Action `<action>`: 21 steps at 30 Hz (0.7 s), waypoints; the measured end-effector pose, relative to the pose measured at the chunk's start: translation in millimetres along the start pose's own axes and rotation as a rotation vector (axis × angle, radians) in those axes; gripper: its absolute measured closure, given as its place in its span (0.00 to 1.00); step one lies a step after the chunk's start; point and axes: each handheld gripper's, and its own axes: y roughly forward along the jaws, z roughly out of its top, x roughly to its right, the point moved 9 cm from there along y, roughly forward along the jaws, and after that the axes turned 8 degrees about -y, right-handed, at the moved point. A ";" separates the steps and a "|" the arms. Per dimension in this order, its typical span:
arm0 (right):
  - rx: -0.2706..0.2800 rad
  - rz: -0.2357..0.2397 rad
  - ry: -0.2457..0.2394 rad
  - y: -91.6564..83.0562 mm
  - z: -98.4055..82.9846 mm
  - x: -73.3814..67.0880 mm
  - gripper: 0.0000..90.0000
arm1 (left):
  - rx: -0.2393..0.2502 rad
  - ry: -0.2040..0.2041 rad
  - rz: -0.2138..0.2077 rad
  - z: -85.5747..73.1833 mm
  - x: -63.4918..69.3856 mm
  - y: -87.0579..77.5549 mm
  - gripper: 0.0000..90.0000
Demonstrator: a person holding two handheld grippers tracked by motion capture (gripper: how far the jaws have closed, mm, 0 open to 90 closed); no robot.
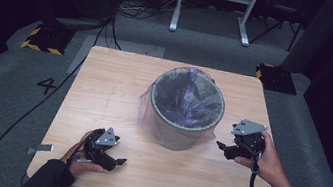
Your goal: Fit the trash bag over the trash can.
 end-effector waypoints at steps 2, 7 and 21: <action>-0.006 0.006 0.007 3.9 -5.7 -0.5 0.21 | 0.000 0.000 0.000 0.0 0.0 0.0 0.17; -0.023 0.003 0.025 11.3 -19.3 0.6 0.21 | 0.000 0.000 0.000 0.0 0.0 0.0 0.17; -0.063 0.008 0.055 23.2 -48.1 -8.0 0.21 | 0.000 0.000 0.000 0.0 0.0 0.0 0.17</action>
